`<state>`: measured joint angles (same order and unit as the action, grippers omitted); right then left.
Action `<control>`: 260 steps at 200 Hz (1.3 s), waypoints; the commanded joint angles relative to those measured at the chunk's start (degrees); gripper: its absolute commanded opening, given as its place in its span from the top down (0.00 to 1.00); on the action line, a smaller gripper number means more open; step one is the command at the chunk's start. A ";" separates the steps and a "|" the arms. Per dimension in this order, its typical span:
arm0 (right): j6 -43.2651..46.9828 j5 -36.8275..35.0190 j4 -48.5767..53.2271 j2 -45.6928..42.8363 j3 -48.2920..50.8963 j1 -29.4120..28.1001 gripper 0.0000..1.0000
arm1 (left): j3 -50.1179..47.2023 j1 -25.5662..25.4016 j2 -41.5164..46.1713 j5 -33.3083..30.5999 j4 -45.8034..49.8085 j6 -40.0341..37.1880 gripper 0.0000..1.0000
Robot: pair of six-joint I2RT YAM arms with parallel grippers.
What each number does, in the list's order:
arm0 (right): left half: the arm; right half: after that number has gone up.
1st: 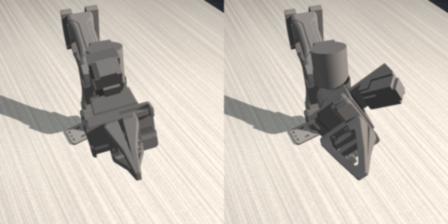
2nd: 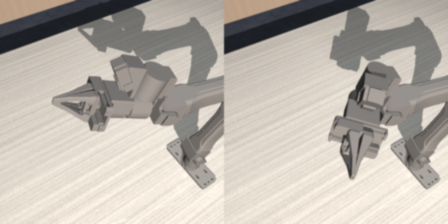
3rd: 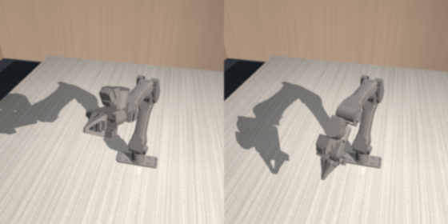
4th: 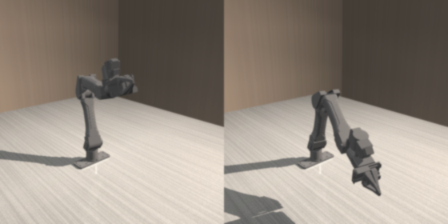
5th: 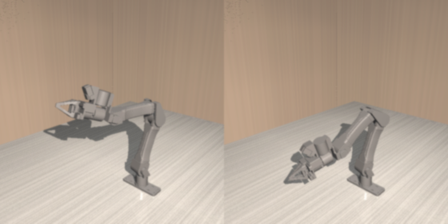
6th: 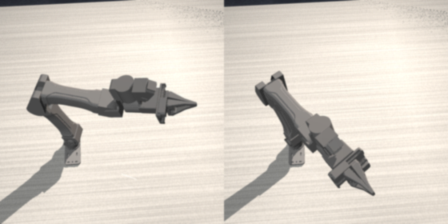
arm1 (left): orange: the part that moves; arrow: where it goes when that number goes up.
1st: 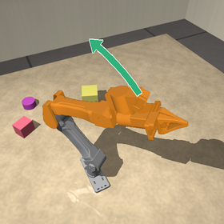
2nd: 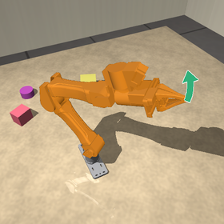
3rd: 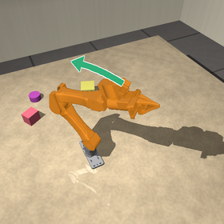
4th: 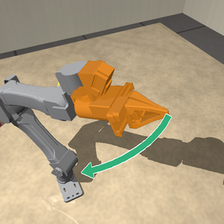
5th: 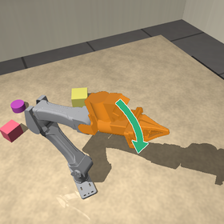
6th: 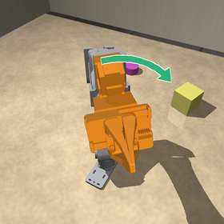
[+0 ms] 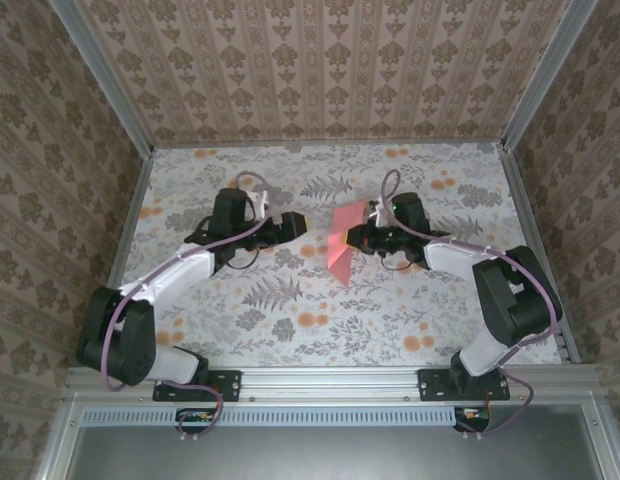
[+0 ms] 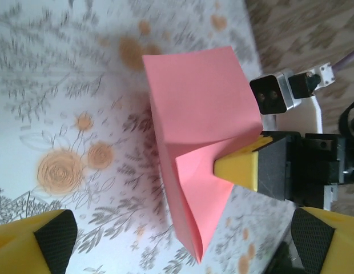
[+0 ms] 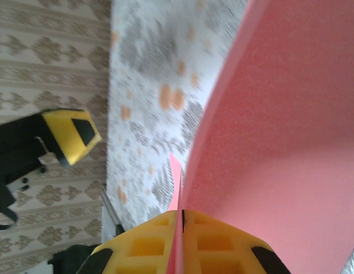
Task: Fold a paper plane with a square sheet of paper (fold left side to right side)
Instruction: Turn over the paper at the center of the table.
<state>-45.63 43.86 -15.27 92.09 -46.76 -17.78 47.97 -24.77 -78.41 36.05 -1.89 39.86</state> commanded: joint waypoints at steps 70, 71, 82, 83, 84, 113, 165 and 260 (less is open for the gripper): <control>-9.81 10.72 -18.51 -4.12 -14.77 1.29 0.98 | 6.14 -0.86 -0.06 15.28 -23.58 15.73 0.00; -9.87 10.72 -18.54 -4.12 -14.90 1.23 0.98 | 6.29 -0.96 -0.16 15.32 -23.68 15.76 0.00; -10.17 10.65 -18.96 -3.96 -15.52 0.37 0.98 | 7.22 -1.03 -1.13 15.69 -24.75 16.23 0.00; -10.22 10.64 -18.99 -3.95 -15.62 0.29 0.98 | 7.31 -1.05 -1.17 15.70 -24.88 16.31 0.00; -10.20 10.64 -19.04 -3.95 -15.67 0.20 0.98 | 7.36 -1.06 -1.24 15.71 -25.03 16.40 0.00; -12.96 10.04 -22.39 -3.56 -15.16 -0.93 0.98 | 7.76 -3.25 -2.89 15.89 -29.33 19.02 0.00; -18.36 8.92 -29.06 -1.67 -13.12 -2.15 0.98 | 7.16 -3.88 -4.83 16.44 -36.93 23.68 0.16; -15.47 7.47 -22.14 -1.98 -10.76 -2.36 0.84 | 6.53 -3.97 -4.18 15.33 -31.79 20.25 0.84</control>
<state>-62.98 52.29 -39.81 90.61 -58.37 -19.77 54.13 -28.49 -83.15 51.20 -35.07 62.65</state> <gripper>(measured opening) 0.131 0.218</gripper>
